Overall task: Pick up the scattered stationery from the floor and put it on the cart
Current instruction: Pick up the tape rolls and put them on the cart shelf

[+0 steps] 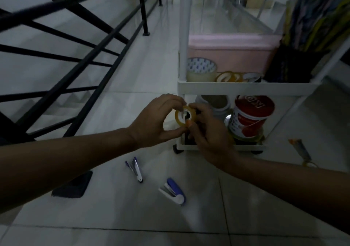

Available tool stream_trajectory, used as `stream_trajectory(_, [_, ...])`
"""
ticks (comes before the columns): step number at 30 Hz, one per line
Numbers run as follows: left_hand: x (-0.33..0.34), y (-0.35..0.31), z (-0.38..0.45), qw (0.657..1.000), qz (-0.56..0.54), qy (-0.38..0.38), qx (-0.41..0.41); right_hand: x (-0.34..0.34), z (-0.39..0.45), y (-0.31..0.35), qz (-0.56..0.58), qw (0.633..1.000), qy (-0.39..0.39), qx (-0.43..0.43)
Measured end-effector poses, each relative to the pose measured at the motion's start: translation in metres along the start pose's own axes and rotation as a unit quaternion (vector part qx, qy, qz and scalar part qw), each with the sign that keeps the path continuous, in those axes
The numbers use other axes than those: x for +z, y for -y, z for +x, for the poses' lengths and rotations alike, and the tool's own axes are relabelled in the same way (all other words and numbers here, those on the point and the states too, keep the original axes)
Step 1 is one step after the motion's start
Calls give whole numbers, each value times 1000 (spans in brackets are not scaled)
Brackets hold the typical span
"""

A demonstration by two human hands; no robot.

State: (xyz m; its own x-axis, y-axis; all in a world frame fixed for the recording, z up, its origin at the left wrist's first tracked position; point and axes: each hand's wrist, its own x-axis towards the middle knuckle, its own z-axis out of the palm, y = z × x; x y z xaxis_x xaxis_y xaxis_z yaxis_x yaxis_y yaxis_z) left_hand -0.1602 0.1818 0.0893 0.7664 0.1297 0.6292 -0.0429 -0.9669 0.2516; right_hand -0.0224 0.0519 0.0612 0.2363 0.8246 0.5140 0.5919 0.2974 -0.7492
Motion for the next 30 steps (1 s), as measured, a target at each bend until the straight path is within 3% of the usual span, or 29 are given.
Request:
stream_trajectory(3, [6, -12, 13, 997, -21, -73, -9, -21, 2, 3, -23, 999, -19, -28])
stream_trajectory(6, [12, -22, 29, 981, -16, -179, -67, -43, 6, 0, -80, 996, -23, -43])
stream_trajectory(9, [16, -26, 43, 967, 6, -226, -120, -67, 15, -4, -124, 989, -63, -45])
stream_trajectory(14, [27, -31, 55, 964, 88, -159, -191, -101, 32, -3, -208, 961, -170, -60])
stream_trajectory(17, [40, -39, 51, 967, 106, -113, -203, -114, 42, -3, -297, 934, -198, -18])
stream_trajectory(21, [54, -44, 44, 961, 160, -61, -217, -122, 51, -5, -339, 923, -170, 61])
stream_trajectory(25, [61, -48, 34, 950, 197, -7, -244, -128, 53, -9, -419, 898, -111, 73])
stream_trajectory(28, [64, -50, 30, 947, 207, 4, -245, -133, 45, -14, -499, 860, -77, 72])
stream_trajectory(30, [65, -53, 28, 948, 204, 7, -246, -137, 32, -15, -514, 853, -70, 47])
